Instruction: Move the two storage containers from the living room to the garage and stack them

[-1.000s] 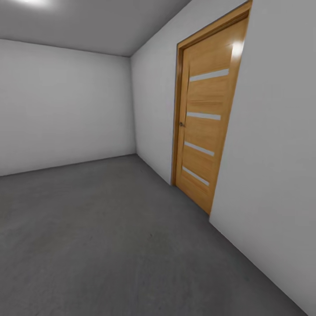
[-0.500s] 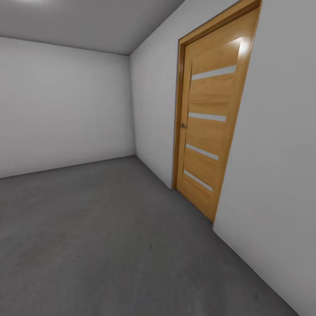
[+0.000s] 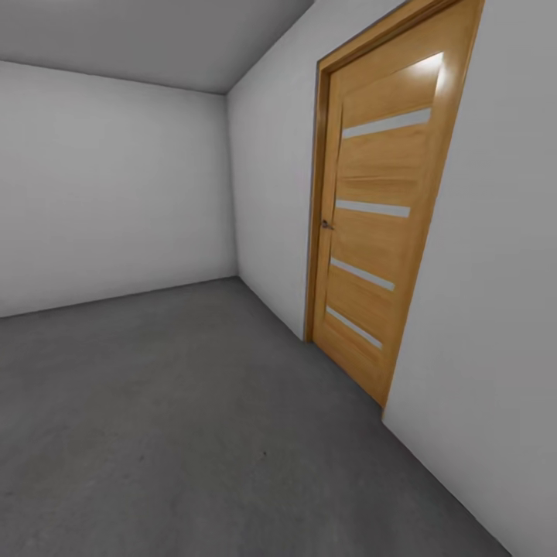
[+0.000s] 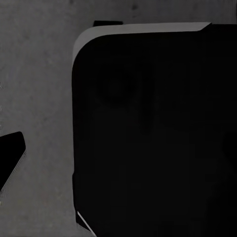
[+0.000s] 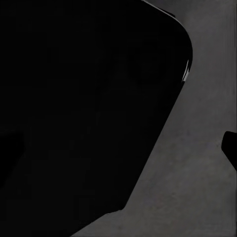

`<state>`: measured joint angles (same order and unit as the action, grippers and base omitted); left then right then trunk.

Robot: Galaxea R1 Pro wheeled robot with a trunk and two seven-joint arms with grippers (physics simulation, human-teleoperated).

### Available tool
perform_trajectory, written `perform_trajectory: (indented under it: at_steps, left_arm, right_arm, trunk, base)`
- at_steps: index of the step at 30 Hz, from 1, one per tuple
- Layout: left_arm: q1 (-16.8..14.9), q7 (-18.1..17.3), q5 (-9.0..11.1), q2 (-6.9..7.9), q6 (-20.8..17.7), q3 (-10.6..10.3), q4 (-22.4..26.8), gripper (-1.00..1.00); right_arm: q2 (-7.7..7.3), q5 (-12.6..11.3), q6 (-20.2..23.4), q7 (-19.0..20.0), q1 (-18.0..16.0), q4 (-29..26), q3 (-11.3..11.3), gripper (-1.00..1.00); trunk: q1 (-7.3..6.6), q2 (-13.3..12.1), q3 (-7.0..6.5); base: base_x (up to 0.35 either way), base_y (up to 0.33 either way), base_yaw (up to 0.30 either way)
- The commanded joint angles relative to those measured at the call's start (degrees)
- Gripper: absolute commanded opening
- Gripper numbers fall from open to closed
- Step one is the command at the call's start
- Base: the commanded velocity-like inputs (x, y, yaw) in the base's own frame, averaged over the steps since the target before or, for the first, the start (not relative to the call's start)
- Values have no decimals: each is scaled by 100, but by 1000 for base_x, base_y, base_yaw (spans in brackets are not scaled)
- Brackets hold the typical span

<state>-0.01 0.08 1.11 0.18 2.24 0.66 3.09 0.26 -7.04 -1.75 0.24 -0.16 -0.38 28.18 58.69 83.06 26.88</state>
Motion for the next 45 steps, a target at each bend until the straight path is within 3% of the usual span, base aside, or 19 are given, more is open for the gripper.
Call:
perform_trajectory:
  at_steps: [1, 11, 45]
  left_arm:
    - [0, 2, 12, 0, 13, 5, 2, 100]
    - [0, 1, 272, 8, 13, -3, 3, 100]
    - [-4, 1, 293, 9, 13, -4, 2, 100]
  right_arm:
    - [0, -60, -18, 2, -2, 3, 47, 100]
    - [0, -60, -18, 2, -1, 3, 47, 100]
    - [0, -60, -18, 2, -1, 3, 47, 100]
  trunk:
    - [3, 2, 4]
    - [3, 2, 4]
    - [3, 2, 4]
  base:
    - [323, 0, 0]
    - [323, 59, 0]
    - [323, 72, 0]
